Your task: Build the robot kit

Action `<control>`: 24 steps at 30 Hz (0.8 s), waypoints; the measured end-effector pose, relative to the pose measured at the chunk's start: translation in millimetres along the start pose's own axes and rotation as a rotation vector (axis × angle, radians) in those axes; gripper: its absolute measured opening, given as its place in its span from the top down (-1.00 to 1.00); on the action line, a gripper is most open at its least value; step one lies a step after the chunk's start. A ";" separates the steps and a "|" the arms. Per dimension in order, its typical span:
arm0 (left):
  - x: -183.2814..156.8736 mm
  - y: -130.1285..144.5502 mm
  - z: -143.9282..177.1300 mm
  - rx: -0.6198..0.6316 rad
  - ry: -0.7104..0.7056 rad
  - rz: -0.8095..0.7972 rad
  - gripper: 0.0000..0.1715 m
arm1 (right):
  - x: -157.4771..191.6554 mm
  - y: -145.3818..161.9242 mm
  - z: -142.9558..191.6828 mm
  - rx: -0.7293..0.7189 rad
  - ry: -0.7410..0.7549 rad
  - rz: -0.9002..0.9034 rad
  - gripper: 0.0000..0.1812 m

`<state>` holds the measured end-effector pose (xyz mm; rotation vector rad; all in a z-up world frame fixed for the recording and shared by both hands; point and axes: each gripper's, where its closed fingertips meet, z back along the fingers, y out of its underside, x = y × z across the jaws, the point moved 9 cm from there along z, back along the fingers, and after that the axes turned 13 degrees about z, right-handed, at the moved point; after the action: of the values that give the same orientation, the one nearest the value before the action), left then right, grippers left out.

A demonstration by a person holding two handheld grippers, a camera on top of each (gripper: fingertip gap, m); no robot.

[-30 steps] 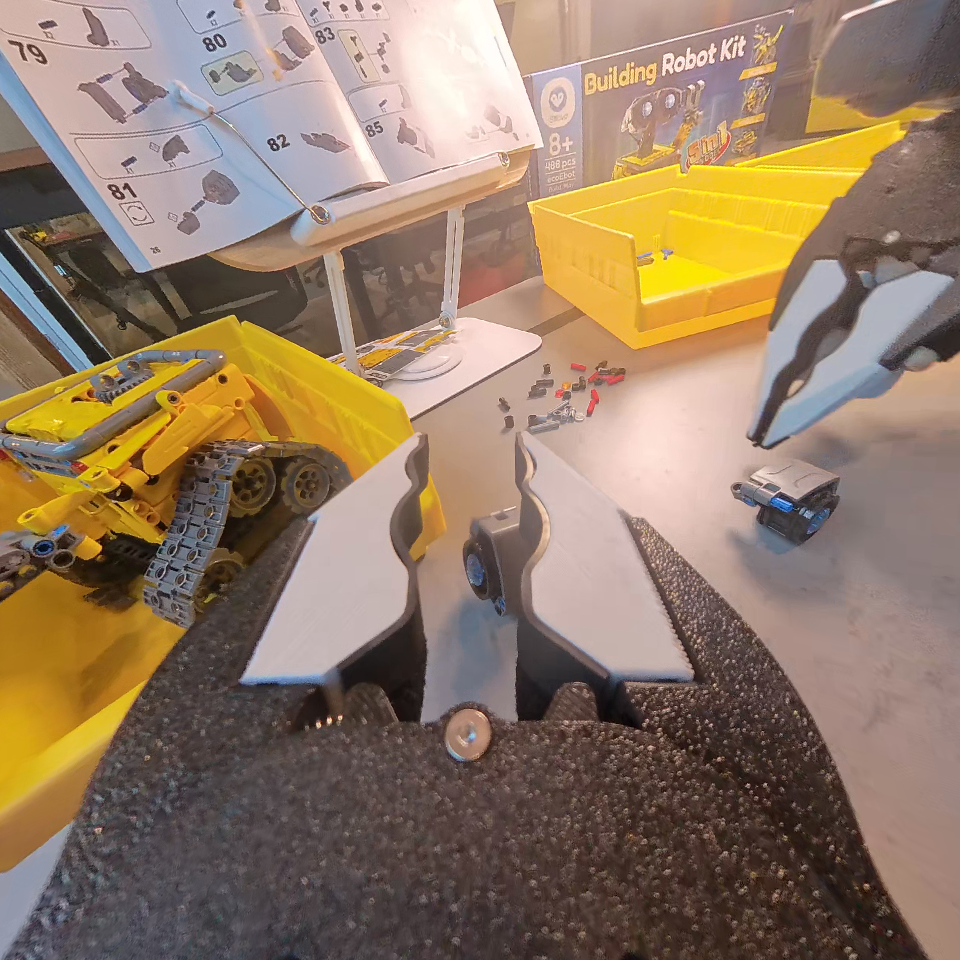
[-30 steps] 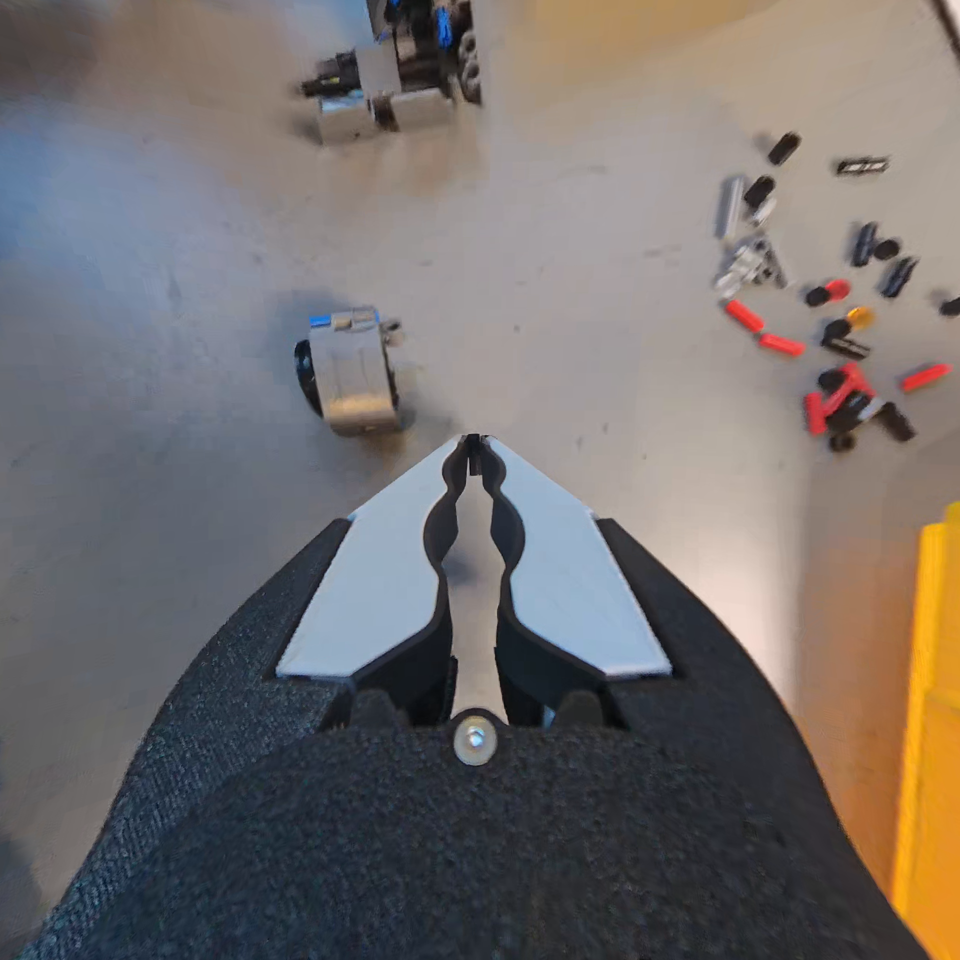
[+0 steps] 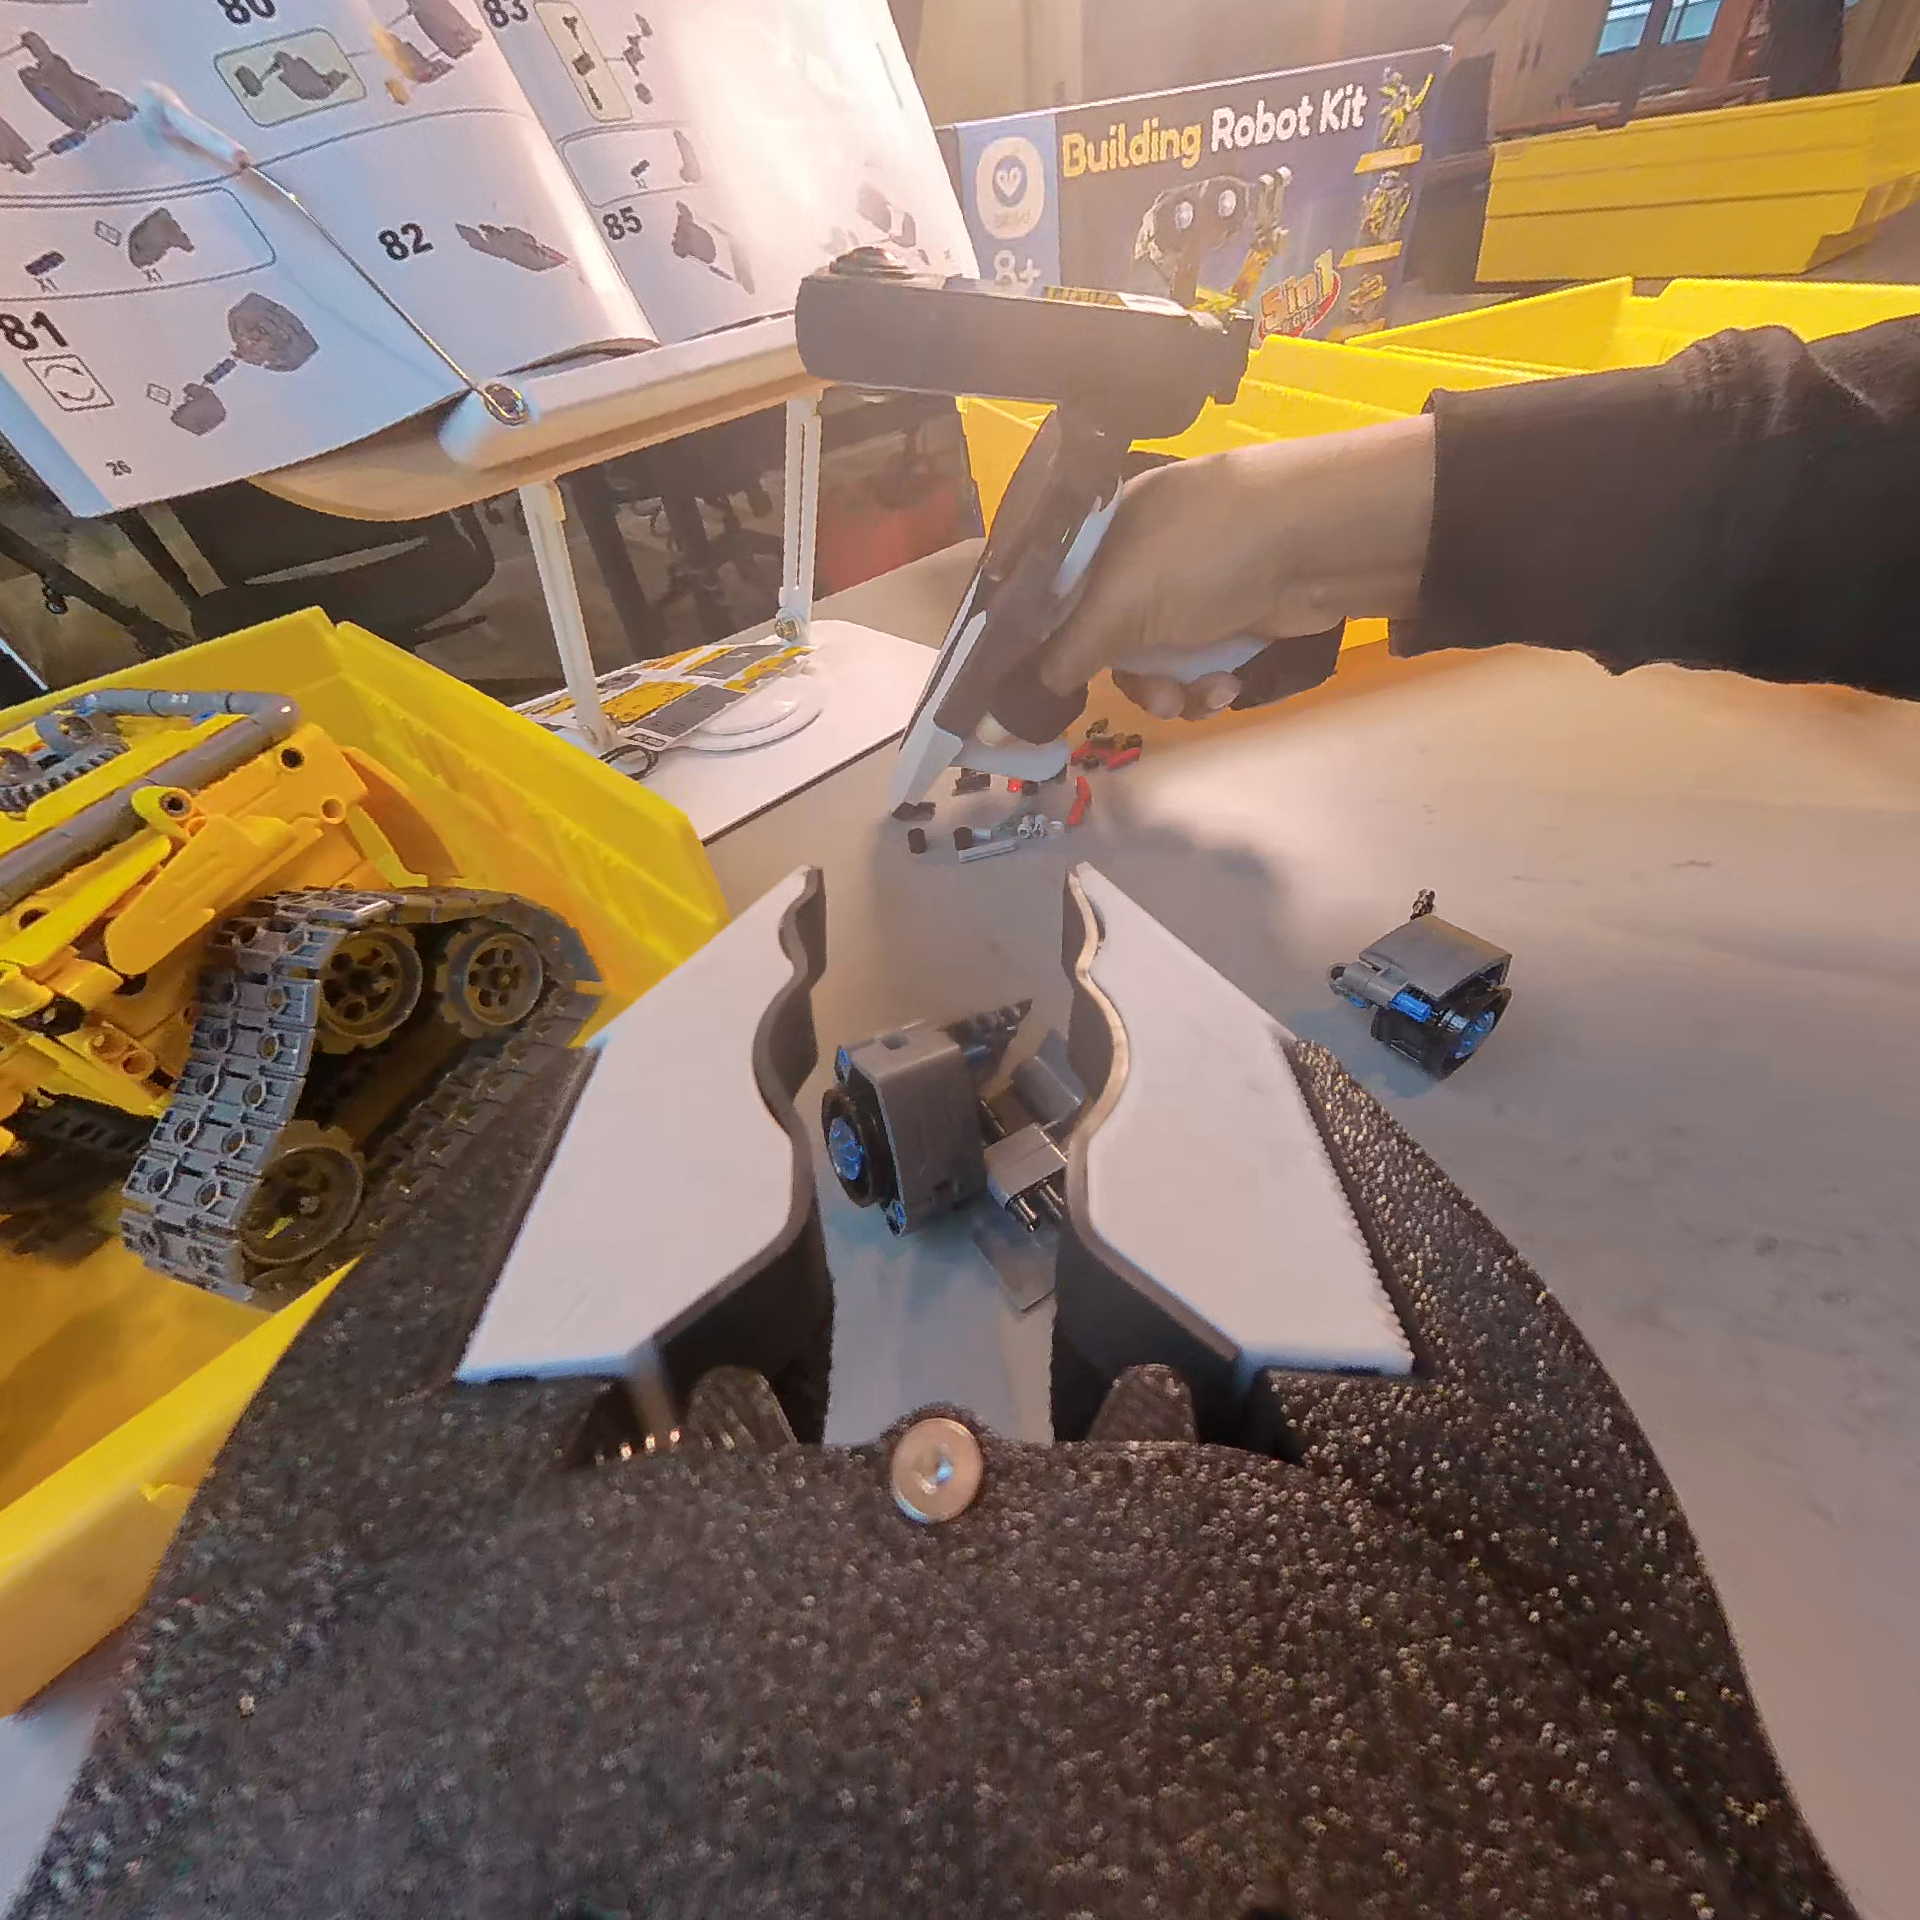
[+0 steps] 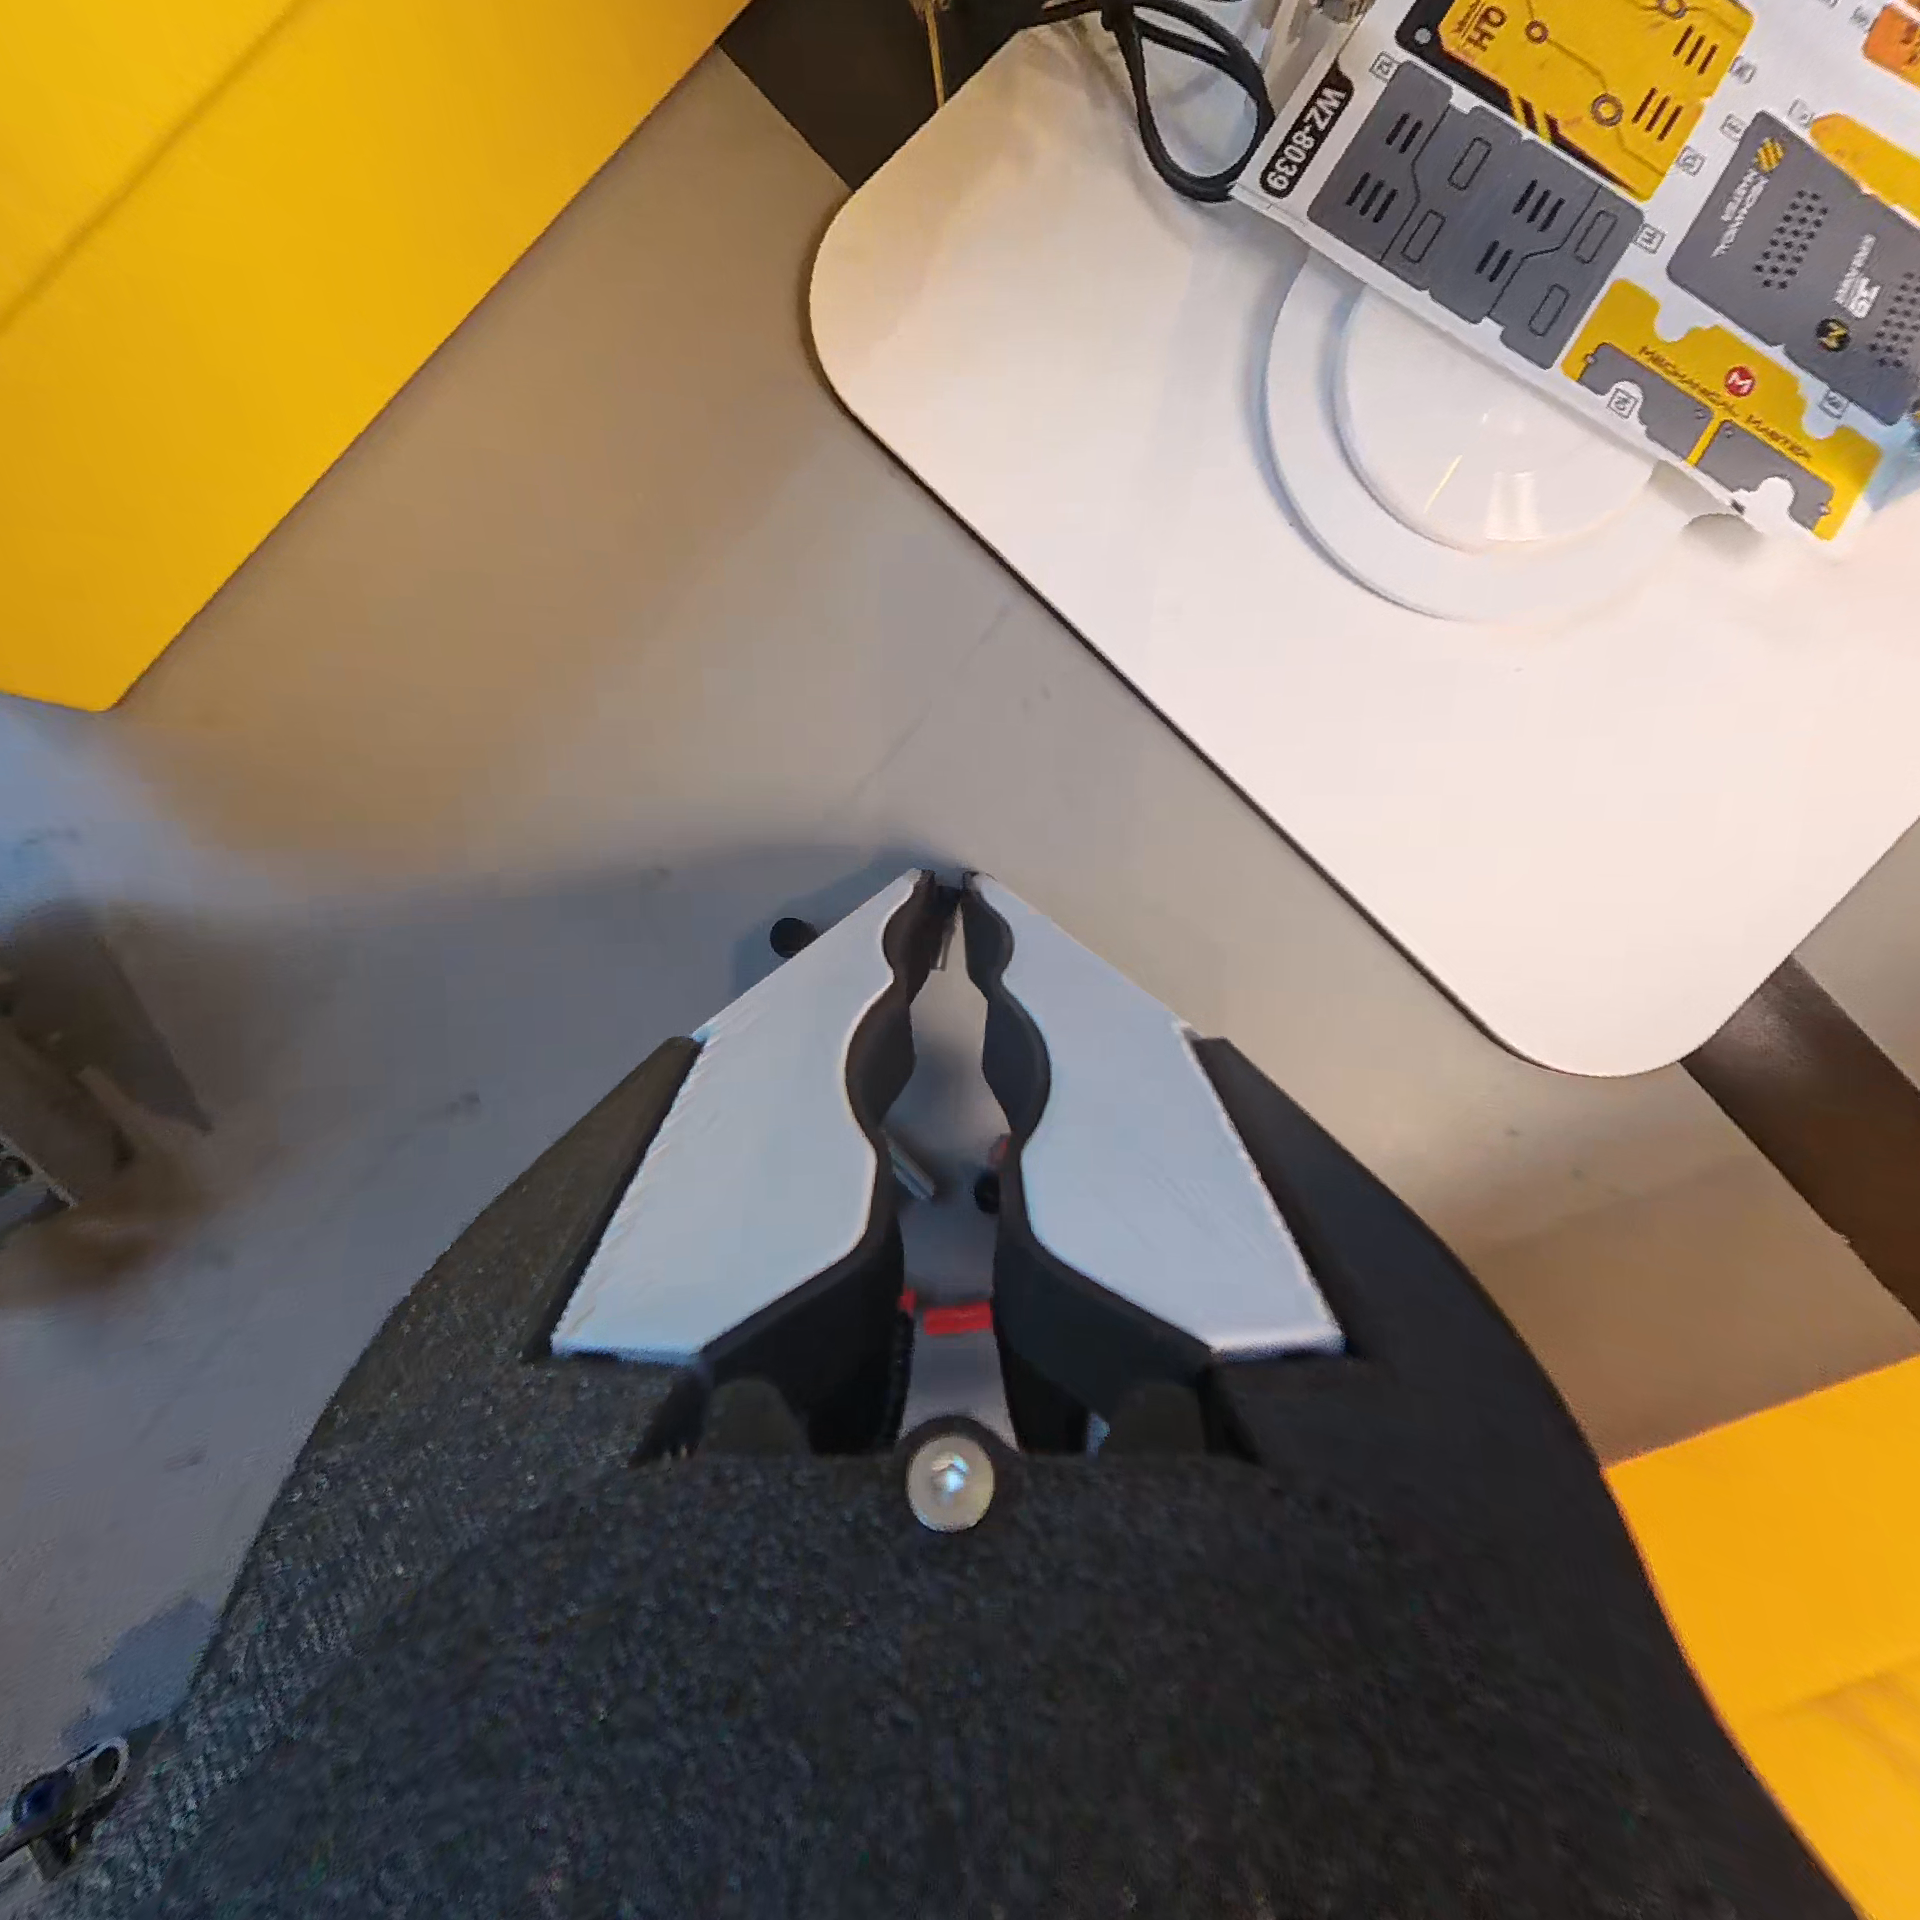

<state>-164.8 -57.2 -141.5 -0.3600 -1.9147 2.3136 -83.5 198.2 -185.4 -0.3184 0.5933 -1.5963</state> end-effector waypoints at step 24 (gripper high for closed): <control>-3.9 9.6 -5.7 0.030 -0.022 -0.034 0.49 | 79.7 133.7 98.1 -0.122 -0.295 0.322 0.96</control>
<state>-159.0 -54.6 -151.5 -0.2972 -1.8785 2.3320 71.1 98.4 -189.0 -0.5123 0.4865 -1.1796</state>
